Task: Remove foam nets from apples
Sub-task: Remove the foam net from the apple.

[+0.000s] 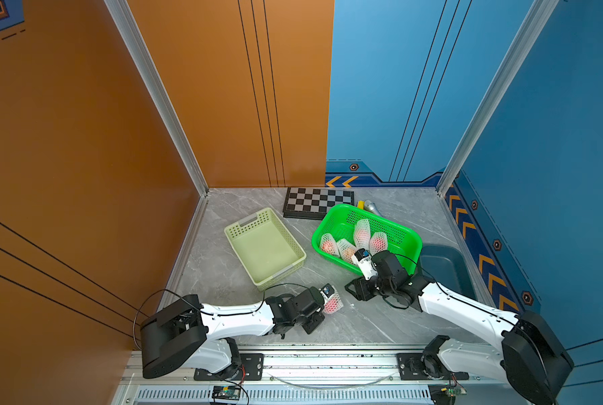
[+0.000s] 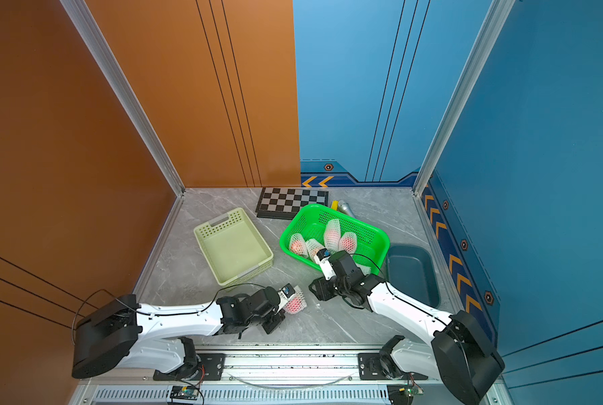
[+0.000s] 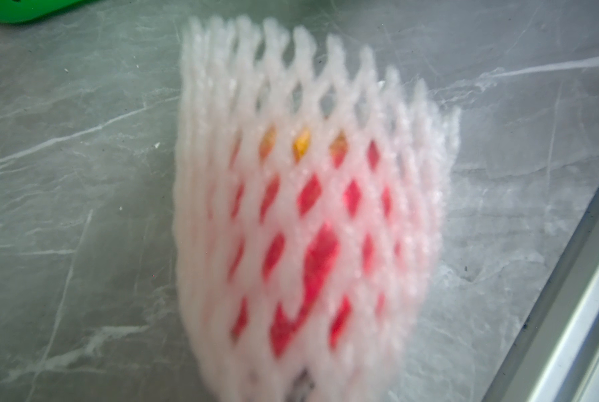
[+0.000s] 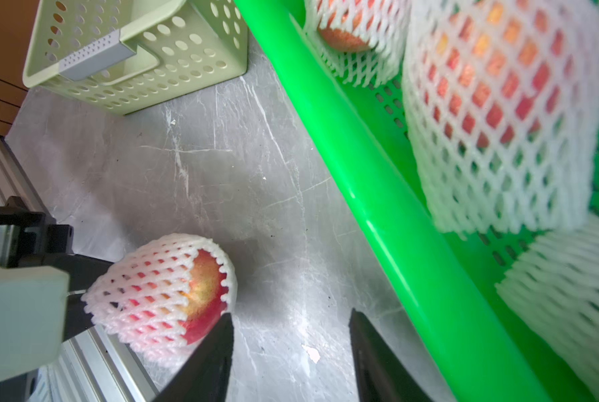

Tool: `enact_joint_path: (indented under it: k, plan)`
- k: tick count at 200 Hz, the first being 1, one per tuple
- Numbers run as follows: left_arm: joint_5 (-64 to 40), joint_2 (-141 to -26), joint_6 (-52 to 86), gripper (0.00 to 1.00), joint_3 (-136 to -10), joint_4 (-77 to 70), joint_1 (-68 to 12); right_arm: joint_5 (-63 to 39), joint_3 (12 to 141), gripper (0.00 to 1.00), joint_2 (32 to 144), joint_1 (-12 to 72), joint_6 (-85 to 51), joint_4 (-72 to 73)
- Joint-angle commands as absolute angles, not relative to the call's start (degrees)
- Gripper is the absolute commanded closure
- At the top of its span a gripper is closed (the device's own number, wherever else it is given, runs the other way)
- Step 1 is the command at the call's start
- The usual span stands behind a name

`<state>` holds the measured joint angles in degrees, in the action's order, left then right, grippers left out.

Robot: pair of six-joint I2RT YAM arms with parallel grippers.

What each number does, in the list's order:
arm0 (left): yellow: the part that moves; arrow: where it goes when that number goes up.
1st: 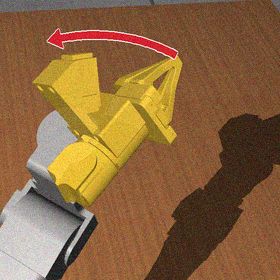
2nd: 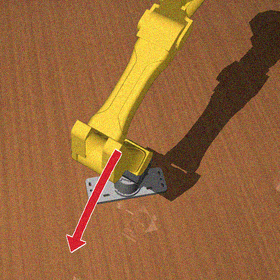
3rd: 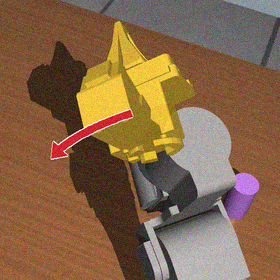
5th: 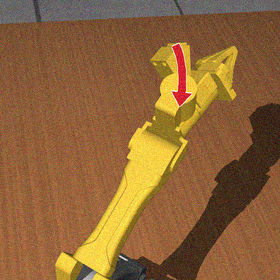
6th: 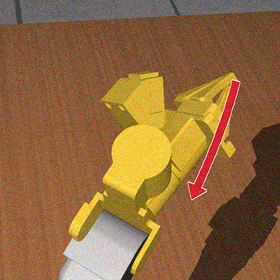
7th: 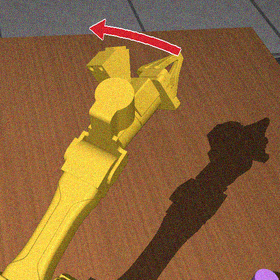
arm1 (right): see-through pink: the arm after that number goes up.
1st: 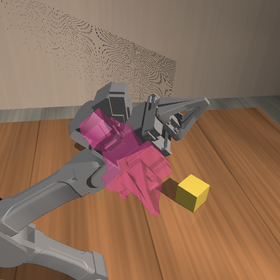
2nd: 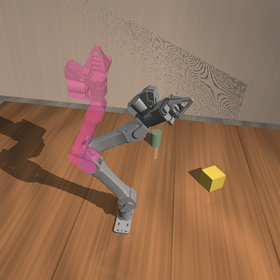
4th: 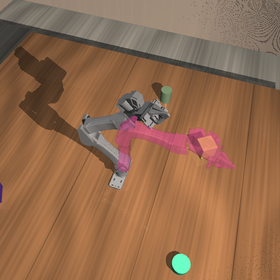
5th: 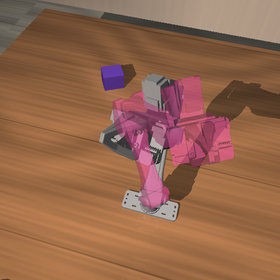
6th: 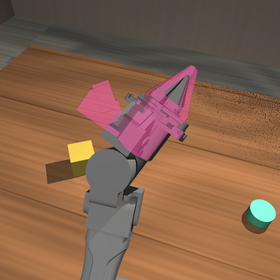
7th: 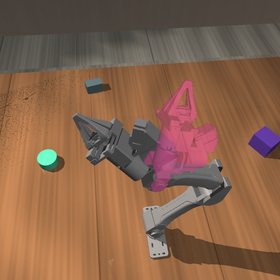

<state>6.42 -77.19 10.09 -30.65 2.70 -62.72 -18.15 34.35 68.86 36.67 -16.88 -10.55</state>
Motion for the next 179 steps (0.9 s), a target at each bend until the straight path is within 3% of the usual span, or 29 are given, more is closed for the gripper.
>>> enact_joint_path:
  k: [1,48,140,179]
  plan:
    - [6.1,-76.2,9.8,1.00,-29.0,1.8,-62.2,-20.8,34.4,0.54,68.1,36.9,-16.9,-11.5]
    - [5.1,-73.6,9.5,1.00,-27.6,0.5,-62.0,-23.4,34.7,0.72,69.1,38.9,-16.3,-9.4]
    - [5.1,-69.6,8.3,1.00,-25.2,-1.5,-62.1,-24.8,36.6,0.74,72.0,44.6,-16.0,-7.3]
    - [5.4,-69.8,8.4,1.00,-25.1,-1.8,-62.1,-20.0,38.1,0.71,71.7,46.1,-15.5,-10.0]
